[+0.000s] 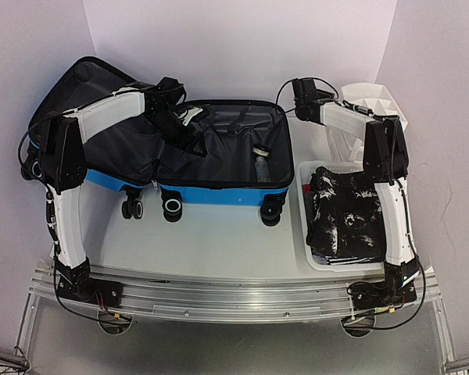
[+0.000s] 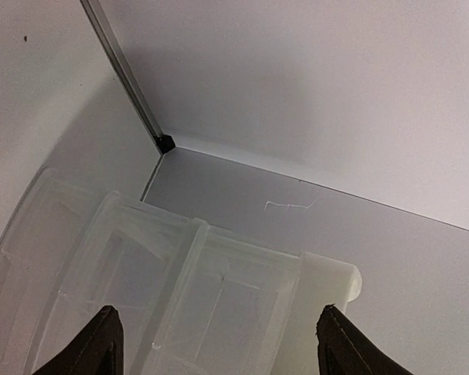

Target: Open, take out, and arrange the luggage

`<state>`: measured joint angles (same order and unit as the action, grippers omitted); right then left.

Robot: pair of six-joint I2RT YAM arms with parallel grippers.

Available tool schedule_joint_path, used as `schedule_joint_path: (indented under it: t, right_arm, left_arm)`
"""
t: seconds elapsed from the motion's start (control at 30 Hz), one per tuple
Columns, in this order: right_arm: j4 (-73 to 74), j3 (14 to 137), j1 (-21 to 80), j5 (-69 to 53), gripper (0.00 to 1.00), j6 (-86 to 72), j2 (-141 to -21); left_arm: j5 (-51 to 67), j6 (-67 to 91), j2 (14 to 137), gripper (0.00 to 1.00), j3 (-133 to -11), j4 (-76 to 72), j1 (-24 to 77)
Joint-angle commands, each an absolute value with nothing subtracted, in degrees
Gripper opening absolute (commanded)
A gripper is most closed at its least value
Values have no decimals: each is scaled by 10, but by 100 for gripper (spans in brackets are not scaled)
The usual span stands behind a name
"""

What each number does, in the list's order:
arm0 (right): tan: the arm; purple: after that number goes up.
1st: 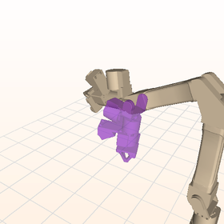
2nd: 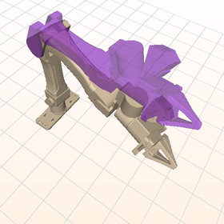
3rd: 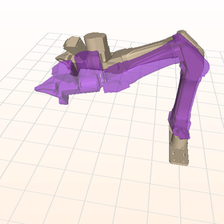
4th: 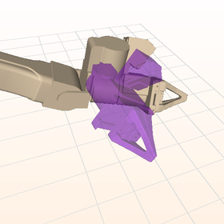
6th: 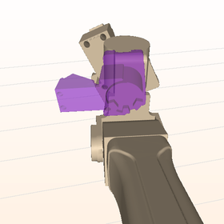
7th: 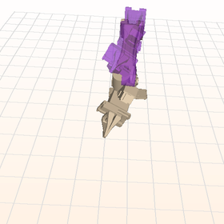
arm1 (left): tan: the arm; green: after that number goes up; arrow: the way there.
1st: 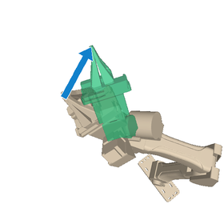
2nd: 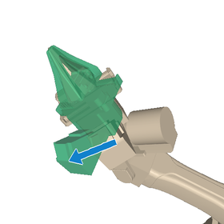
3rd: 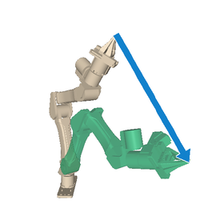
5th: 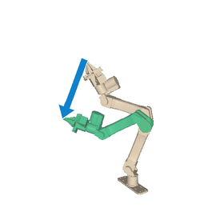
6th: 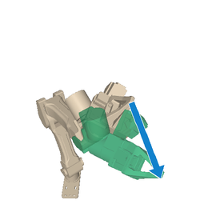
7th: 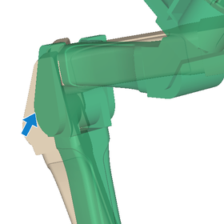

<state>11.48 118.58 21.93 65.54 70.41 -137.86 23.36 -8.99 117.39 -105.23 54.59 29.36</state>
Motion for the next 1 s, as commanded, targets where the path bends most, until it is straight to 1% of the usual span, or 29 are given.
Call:
schedule_joint_path:
  t: [0.0, 0.13, 0.97]
  right_arm:
    - [75, 1193, 222, 665, 71, 740, -1360]
    - [74, 1176, 213, 689, 71, 738, -1349]
    - [73, 1109, 207, 726, 71, 727, -1278]
  left_arm:
    - [241, -92, 1178, 86, -1060, 542, 286]
    - [242, -92, 1175, 86, -1056, 540, 285]
    - [261, -79, 1173, 86, -1051, 536, 275]
